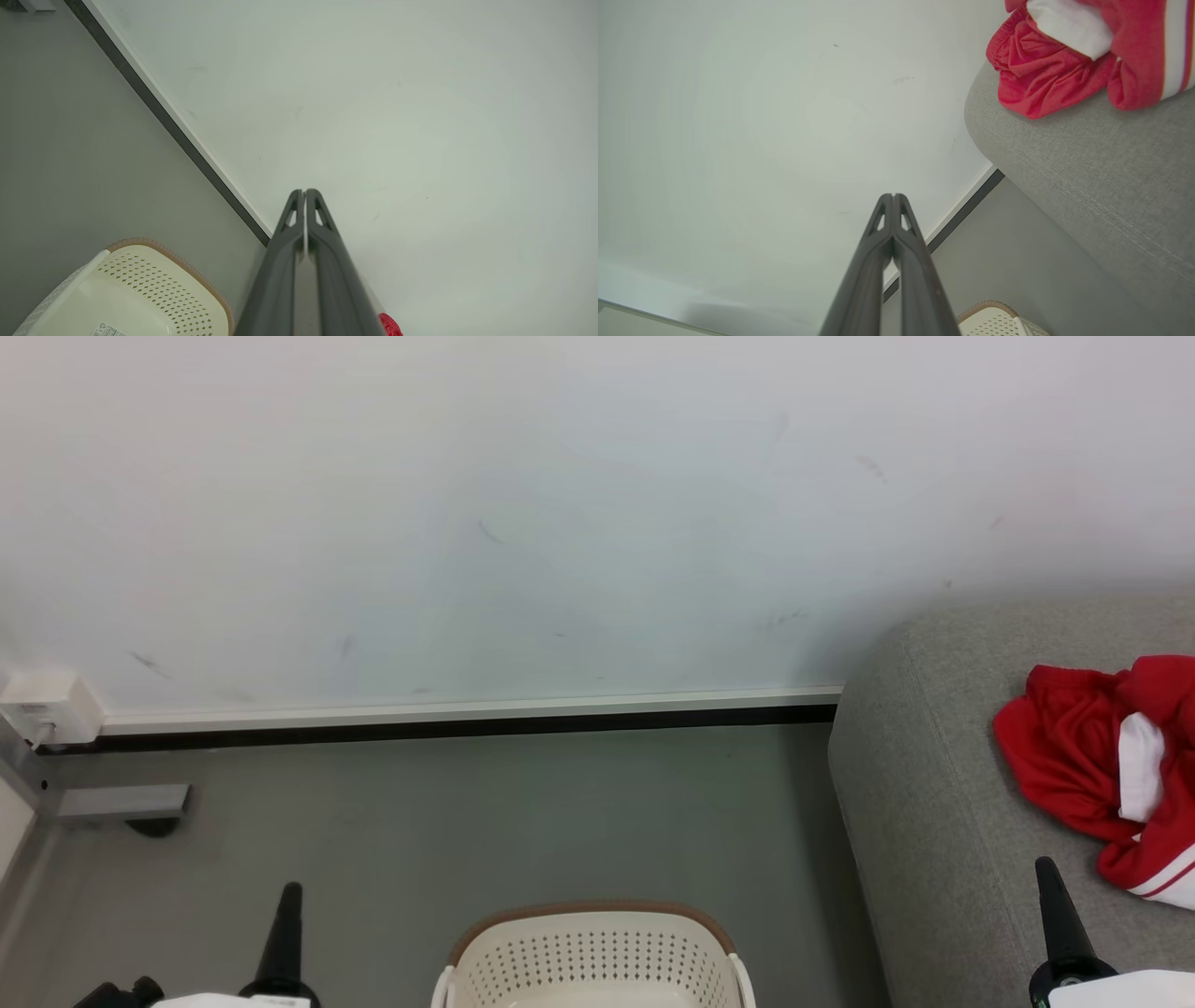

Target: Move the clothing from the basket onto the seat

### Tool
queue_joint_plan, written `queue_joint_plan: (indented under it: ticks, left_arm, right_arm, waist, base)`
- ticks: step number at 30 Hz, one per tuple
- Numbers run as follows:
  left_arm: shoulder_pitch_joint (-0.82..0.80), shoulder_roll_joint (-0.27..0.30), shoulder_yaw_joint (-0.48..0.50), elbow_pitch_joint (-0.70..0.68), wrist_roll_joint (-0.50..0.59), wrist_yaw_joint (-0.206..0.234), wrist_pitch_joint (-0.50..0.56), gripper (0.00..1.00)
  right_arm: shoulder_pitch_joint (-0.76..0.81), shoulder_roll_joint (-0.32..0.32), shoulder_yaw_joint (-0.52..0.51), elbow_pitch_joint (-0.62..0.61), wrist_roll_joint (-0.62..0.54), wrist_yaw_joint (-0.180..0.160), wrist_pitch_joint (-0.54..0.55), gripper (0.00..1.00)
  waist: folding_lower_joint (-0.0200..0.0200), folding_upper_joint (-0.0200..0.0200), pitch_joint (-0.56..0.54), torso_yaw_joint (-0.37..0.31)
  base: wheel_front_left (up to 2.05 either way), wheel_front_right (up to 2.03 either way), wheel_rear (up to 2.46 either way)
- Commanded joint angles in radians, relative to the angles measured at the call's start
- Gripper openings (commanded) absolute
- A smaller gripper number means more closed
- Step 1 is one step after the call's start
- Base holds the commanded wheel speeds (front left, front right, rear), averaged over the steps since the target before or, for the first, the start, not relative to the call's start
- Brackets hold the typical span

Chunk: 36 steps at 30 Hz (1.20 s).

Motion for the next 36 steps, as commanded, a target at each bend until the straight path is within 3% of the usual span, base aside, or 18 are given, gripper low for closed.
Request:
queue_joint_plan:
  ticks: [1,36]
  left_arm:
    - [-0.021,0.008,0.005,-0.012,-0.037,-0.006,0.008,0.0]
    - [-0.051,0.01,0.011,-0.019,-0.343,-0.022,0.09,0.0]
  right_arm:
    - [-0.024,0.001,-0.01,-0.014,0.027,0.0,0.008,0.0]
    - [-0.044,0.023,-0.076,-0.013,0.278,0.0,0.09,0.0]
  waist:
    - [0.0,0.0,0.001,0.001]
    - [0.0,0.0,0.017,0.017]
  base:
    - [0.0,0.0,0.0]
    - [0.0,0.0,0.0]
